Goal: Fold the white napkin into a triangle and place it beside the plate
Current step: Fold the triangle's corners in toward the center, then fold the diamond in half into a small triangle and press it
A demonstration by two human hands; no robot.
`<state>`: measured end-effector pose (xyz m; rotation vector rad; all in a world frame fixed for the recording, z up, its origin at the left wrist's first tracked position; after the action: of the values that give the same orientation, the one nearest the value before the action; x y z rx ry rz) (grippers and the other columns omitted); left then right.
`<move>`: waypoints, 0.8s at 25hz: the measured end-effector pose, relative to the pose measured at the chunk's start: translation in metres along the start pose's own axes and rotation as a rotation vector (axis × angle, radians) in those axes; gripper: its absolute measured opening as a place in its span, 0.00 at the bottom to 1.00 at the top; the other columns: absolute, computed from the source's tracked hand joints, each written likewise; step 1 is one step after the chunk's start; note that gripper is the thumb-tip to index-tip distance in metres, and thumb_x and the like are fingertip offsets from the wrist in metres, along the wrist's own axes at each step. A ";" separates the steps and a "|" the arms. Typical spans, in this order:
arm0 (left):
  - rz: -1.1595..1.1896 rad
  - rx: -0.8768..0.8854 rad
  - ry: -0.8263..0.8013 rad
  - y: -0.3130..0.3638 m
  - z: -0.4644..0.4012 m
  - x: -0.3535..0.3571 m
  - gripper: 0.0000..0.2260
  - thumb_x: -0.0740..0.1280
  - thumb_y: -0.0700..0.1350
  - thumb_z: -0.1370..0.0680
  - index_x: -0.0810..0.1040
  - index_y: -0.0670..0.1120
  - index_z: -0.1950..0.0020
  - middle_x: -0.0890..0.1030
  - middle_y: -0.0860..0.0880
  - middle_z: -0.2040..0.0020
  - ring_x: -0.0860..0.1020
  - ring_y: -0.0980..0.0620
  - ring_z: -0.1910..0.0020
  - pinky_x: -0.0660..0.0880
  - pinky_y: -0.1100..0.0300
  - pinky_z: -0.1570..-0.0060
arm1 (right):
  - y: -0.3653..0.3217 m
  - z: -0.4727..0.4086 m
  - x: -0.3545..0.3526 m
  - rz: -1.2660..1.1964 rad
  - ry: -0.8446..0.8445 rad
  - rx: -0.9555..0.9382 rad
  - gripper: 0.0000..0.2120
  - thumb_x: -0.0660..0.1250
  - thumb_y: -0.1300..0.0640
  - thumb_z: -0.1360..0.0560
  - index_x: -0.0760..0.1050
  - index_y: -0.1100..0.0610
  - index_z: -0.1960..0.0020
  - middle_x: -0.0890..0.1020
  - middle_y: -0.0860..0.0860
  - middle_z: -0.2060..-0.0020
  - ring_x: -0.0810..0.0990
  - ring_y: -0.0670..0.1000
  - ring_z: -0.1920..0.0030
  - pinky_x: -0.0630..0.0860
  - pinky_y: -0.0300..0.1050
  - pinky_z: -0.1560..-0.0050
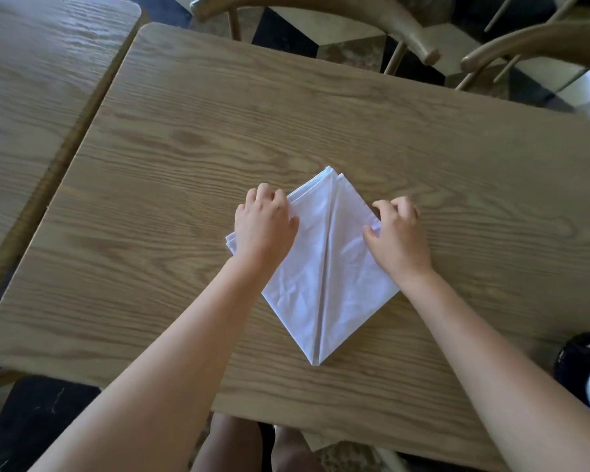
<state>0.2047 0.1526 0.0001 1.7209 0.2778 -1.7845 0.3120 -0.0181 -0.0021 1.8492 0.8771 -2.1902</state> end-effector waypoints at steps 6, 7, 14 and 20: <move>0.229 -0.133 -0.064 -0.013 -0.014 -0.002 0.11 0.67 0.42 0.28 0.77 0.44 0.45 0.74 0.42 0.44 0.69 0.42 0.41 0.68 0.52 0.47 | 0.011 -0.009 0.004 -0.060 -0.181 0.177 0.12 0.66 0.58 0.29 0.74 0.61 0.47 0.76 0.60 0.45 0.72 0.61 0.42 0.71 0.51 0.44; 0.241 -0.138 -0.070 -0.015 -0.017 -0.003 0.10 0.67 0.41 0.28 0.78 0.44 0.47 0.74 0.42 0.45 0.69 0.42 0.41 0.69 0.52 0.48 | 0.010 -0.010 0.004 -0.045 -0.205 0.184 0.11 0.66 0.58 0.29 0.75 0.60 0.48 0.75 0.60 0.44 0.71 0.61 0.41 0.70 0.51 0.44; 0.310 -0.086 -0.179 -0.007 -0.019 -0.008 0.08 0.64 0.36 0.31 0.77 0.42 0.54 0.77 0.48 0.58 0.76 0.44 0.54 0.72 0.53 0.58 | 0.004 -0.005 0.002 -0.236 -0.273 0.240 0.04 0.64 0.61 0.31 0.69 0.56 0.63 0.76 0.49 0.65 0.76 0.56 0.56 0.70 0.52 0.49; 0.481 0.111 0.139 0.022 -0.028 -0.105 0.04 0.67 0.37 0.31 0.80 0.42 0.58 0.76 0.51 0.63 0.72 0.51 0.62 0.61 0.65 0.66 | -0.011 -0.028 -0.090 -0.564 0.012 0.109 0.09 0.67 0.63 0.31 0.69 0.53 0.65 0.72 0.45 0.71 0.70 0.47 0.68 0.67 0.43 0.62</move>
<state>0.2340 0.1818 0.1030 1.8045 -0.1727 -1.3530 0.3516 -0.0181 0.0838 1.8257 1.4548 -2.5812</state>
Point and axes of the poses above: each hand's wrist, its own z-axis away from the middle knuckle, its own x-axis out of the palm, y = z × x, the point moved 9 cm from there along -z, towards the middle knuckle
